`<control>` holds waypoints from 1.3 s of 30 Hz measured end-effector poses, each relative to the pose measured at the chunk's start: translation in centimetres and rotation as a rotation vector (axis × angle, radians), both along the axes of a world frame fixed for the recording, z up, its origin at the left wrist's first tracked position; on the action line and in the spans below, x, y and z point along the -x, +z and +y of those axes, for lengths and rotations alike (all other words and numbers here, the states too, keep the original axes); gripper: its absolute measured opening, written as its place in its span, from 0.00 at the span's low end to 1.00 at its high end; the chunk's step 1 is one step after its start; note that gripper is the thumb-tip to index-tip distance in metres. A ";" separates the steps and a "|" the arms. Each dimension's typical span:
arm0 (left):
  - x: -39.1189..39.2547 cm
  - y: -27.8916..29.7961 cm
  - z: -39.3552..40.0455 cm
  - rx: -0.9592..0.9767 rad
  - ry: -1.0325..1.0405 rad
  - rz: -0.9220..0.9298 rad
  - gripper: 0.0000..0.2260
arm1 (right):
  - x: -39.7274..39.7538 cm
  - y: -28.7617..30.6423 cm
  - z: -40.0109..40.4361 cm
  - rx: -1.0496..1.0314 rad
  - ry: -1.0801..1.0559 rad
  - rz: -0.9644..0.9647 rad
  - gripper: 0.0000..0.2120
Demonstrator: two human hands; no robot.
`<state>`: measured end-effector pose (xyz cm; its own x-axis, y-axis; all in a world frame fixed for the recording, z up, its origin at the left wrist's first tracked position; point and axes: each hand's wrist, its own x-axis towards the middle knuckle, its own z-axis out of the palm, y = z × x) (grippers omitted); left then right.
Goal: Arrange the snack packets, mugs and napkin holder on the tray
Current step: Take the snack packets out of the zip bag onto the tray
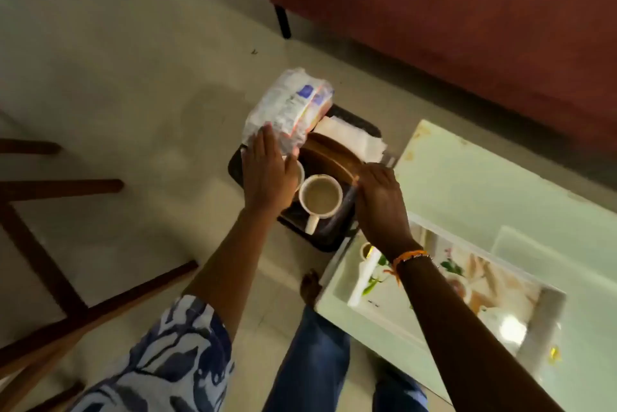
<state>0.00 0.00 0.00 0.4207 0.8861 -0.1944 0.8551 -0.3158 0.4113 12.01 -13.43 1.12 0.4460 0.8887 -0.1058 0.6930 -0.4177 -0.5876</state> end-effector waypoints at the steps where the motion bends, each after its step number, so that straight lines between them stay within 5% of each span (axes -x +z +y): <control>1: 0.3 -1.4 2.3 0.052 0.069 -0.031 0.28 | 0.1 -1.2 2.0 -0.032 -0.008 0.066 0.16; 6: 1.1 -7.2 10.5 0.328 0.241 -0.113 0.28 | 0.5 -4.9 11.1 -0.040 -0.055 0.168 0.17; 11: 1.8 -11.3 14.5 0.824 0.499 -0.444 0.18 | -0.1 -8.4 16.6 0.044 -0.047 0.055 0.21; 14: 2.0 -12.4 15.7 0.913 0.587 -0.581 0.08 | 0.0 -9.4 18.2 0.037 -0.038 0.098 0.19; 19: 0.0 -9.8 16.7 0.870 0.625 -0.923 0.07 | -0.5 -9.4 19.7 -0.031 -0.143 0.288 0.18; 24: -2.8 -4.2 13.8 0.436 0.370 -0.992 0.17 | -1.8 -7.1 18.2 -0.150 -0.280 0.596 0.17; 28: -4.0 -1.2 7.4 0.105 -0.136 -0.765 0.24 | -4.1 -3.7 13.9 -0.355 -0.556 1.275 0.26; 31: -4.8 -0.5 0.2 0.088 -0.467 -0.627 0.23 | -6.1 -1.3 8.0 -0.438 -0.483 1.576 0.27; 39: -5.7 0.4 -18.3 0.071 -0.851 -0.414 0.26 | -7.8 -2.6 -11.0 -0.333 -0.868 1.613 0.23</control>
<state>5.71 -18.33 0.41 0.9676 0.2418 0.0732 0.1311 -0.7283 0.6726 19.81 -24.47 -1.51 0.3880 0.5666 -0.7269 -0.8648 -0.0490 -0.4998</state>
